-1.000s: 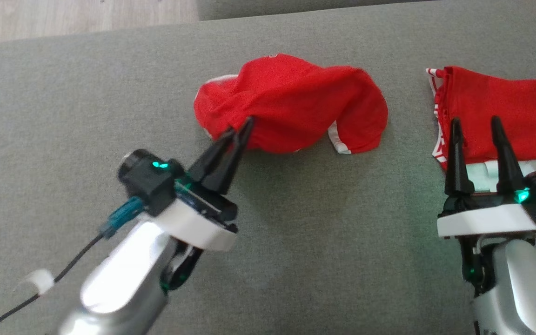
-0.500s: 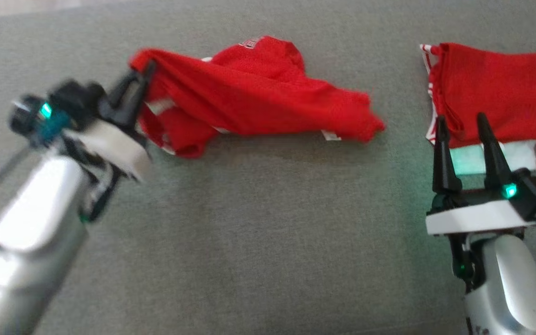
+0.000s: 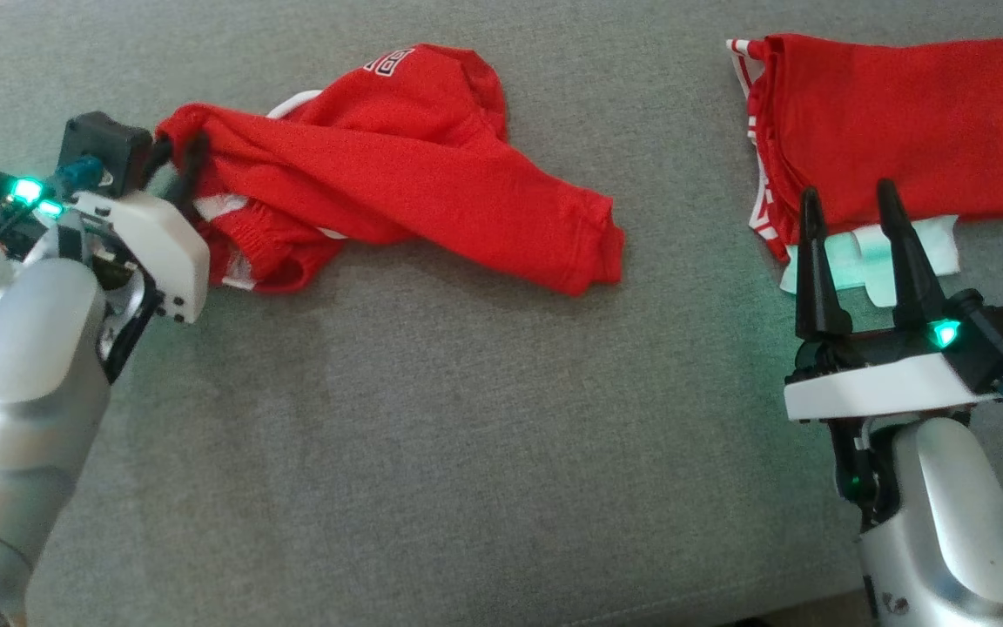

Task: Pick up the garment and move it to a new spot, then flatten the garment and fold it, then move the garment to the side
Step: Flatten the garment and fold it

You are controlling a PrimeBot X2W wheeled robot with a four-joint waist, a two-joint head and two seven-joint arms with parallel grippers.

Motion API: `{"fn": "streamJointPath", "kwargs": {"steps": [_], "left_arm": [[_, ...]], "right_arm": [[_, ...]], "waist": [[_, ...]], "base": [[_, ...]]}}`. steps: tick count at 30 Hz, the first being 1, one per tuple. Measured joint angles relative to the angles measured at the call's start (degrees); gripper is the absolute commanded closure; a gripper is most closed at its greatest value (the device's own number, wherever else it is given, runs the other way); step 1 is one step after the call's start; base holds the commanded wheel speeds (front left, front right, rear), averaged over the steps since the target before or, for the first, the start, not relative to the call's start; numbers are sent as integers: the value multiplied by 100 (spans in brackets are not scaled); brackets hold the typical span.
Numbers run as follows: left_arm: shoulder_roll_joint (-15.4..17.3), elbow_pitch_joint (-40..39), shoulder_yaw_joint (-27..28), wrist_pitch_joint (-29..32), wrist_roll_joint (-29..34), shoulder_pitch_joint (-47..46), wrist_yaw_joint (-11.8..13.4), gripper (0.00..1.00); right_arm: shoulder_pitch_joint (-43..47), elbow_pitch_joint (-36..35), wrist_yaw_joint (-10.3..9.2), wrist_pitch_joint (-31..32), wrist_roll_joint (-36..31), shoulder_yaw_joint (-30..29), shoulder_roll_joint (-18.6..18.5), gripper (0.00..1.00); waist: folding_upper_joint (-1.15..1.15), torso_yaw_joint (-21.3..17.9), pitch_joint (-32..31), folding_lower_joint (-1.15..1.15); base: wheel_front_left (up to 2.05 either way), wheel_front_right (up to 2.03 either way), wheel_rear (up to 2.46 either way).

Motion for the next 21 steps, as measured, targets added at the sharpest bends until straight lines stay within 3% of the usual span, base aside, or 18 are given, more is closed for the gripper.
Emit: {"fn": "streamJointPath", "kwargs": {"steps": [10, 17, 21], "left_arm": [[-303, 330, 25, -931, -110, 1, 29, 0], [-478, -268, 207, -1477, -327, 327, 372, 0], [-481, -876, 271, -1640, -365, 876, 704, 0]], "right_arm": [[8, 9, 0, 0, -65, -170, 0, 0], [79, 27, 0, 0, -174, -398, -1, 0], [265, 24, 0, 0, -219, -467, 0, 0]], "waist": [[0, 325, -258, -1], [0, 723, -587, -2], [0, 971, -788, -2]], "base": [[0, 0, 0], [0, 0, 0], [0, 0, 0]]}}
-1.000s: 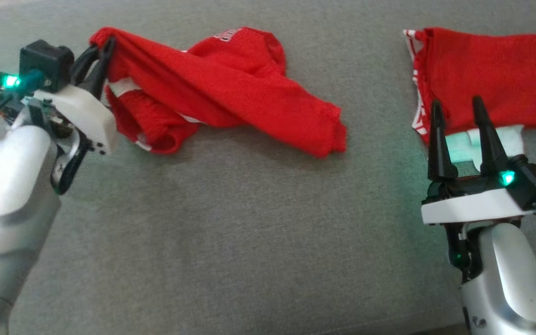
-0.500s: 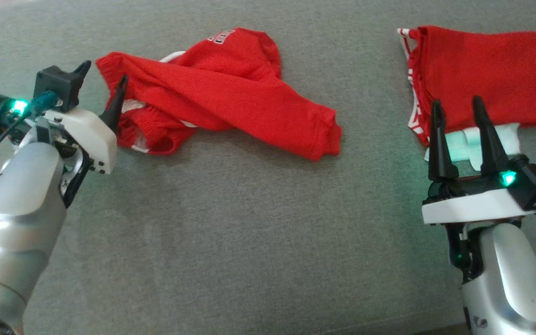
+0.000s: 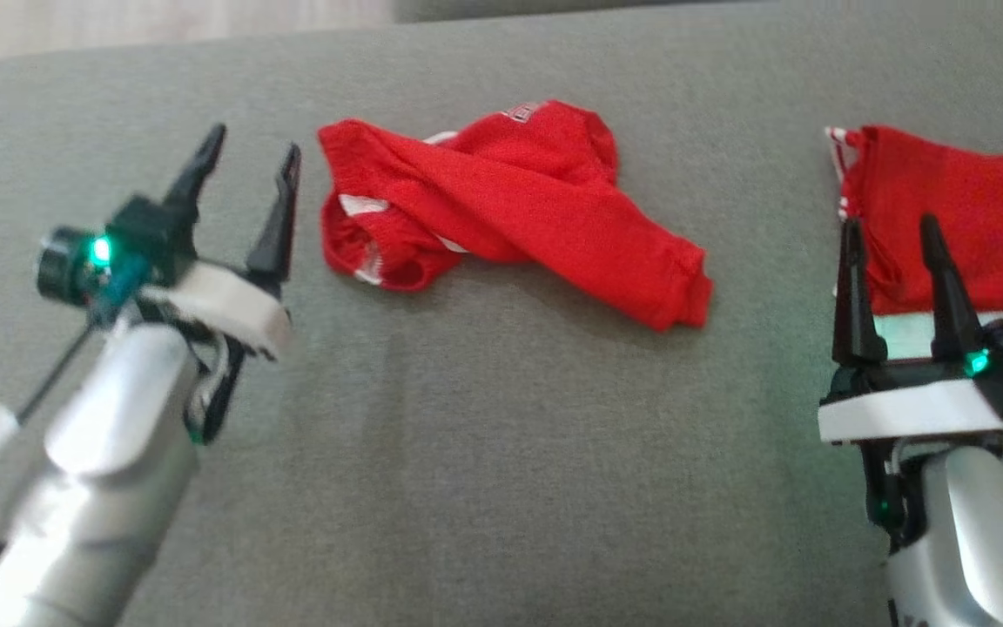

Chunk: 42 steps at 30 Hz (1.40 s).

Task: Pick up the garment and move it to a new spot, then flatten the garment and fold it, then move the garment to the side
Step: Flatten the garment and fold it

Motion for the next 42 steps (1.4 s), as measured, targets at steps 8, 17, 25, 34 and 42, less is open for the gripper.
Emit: {"fn": "streamJointPath", "kwargs": {"steps": [8, 17, 25, 34, 42], "left_arm": [[-41, -1441, 332, -147, -86, 1212, 711, 0], [-477, -2877, 1051, -164, 428, 2568, 1224, 0], [-802, -2953, 1397, -164, 916, 2901, 969, 0], [-1040, -2875, 1591, -164, 1180, 2901, 659, 0], [-1277, -2752, 1700, -165, 1338, 2874, 453, 0]], "right_arm": [[144, 4, 0, 0, -41, -37, 1, 0], [343, 7, 0, 0, -38, -2, 1, 0], [342, 2, 0, 0, -42, -1, 1, 0], [337, 9, 0, 0, -274, 347, 0, 0], [147, 676, 1, 247, -915, 1367, -113, 0]], "waist": [[0, 320, -313, 0], [0, 366, -424, 0], [0, 389, -424, 1], [0, 520, -296, 1], [0, 709, -76, 1]], "base": [[0, 0, 0], [0, 0, 0], [0, 0, 0], [0, 0, 0], [0, 0, 0]]}}
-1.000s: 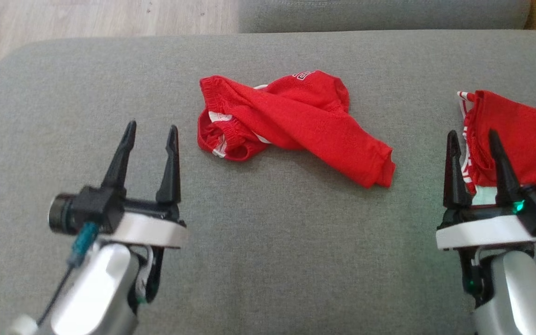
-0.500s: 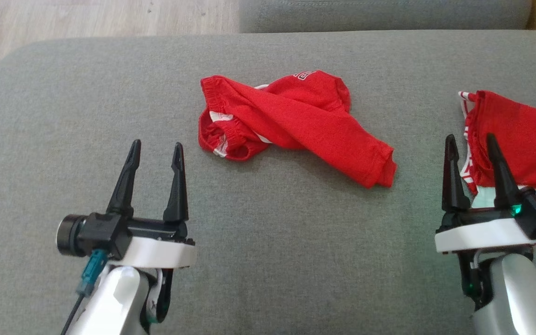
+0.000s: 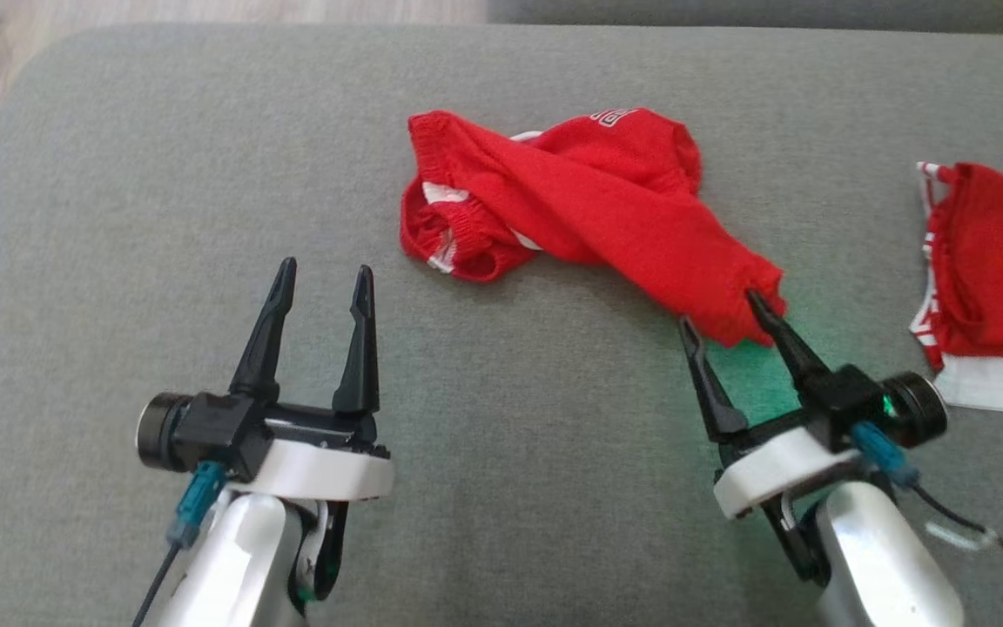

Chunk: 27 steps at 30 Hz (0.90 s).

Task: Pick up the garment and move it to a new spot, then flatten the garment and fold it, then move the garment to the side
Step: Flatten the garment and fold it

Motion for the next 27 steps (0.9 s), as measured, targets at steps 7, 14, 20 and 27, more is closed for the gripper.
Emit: {"fn": "streamJointPath", "kwargs": {"steps": [7, 14, 20, 27], "left_arm": [[-146, 110, 104, 0, 100, -16, -153, 0], [-261, 162, 245, 0, 176, -32, -254, 0], [-305, 252, 302, 0, 259, -36, -324, 0], [-332, 356, 392, 0, 308, -31, -400, 0]], "right_arm": [[-650, 851, 0, 82, -620, 218, -289, 0], [-928, 1467, 0, 64, -985, 114, -288, 23], [-1093, 1627, -1, -115, -970, 100, -229, 100], [-1099, 1223, 0, -191, -471, 565, -157, 100]], "waist": [[0, 188, 157, 0], [0, 300, 225, 0], [0, 224, 200, 0], [0, 38, 11, 0]], "base": [[0, 0, 0], [0, 0, 0], [0, 0, 0], [0, 0, 0]]}}
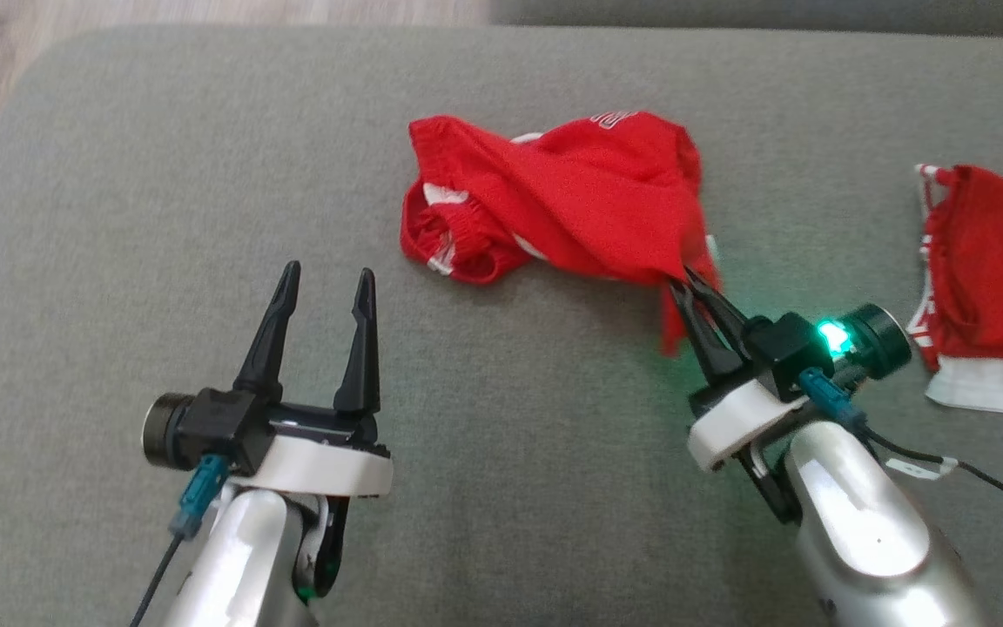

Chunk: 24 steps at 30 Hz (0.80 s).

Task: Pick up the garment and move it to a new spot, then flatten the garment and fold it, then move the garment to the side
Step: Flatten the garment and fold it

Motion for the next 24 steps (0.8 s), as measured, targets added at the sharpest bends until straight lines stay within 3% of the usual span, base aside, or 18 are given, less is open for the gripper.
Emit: {"fn": "streamJointPath", "kwargs": {"steps": [8, 16, 20, 24], "left_arm": [[-32, 98, 66, 0, 37, 80, -55, 0], [-41, 82, 102, 0, 45, 315, -105, 0], [-55, 38, 97, 0, 62, 270, -109, 0], [-89, 40, 51, 1, 97, 185, -172, 0]], "right_arm": [[387, -1355, 0, -12, 818, 402, -87, 100], [840, -2855, -1, 965, 1434, 333, -424, 100], [728, -2994, -1, 1382, 1629, -146, -587, 100], [246, -2508, -1, 1749, 1792, -420, -790, 100]], "waist": [[0, -197, -420, -1], [0, -253, -644, -1], [0, -196, -493, -1], [0, -96, -302, 0]], "base": [[0, 0, 0], [0, 0, 0], [0, 0, 0], [0, 0, 0]]}}
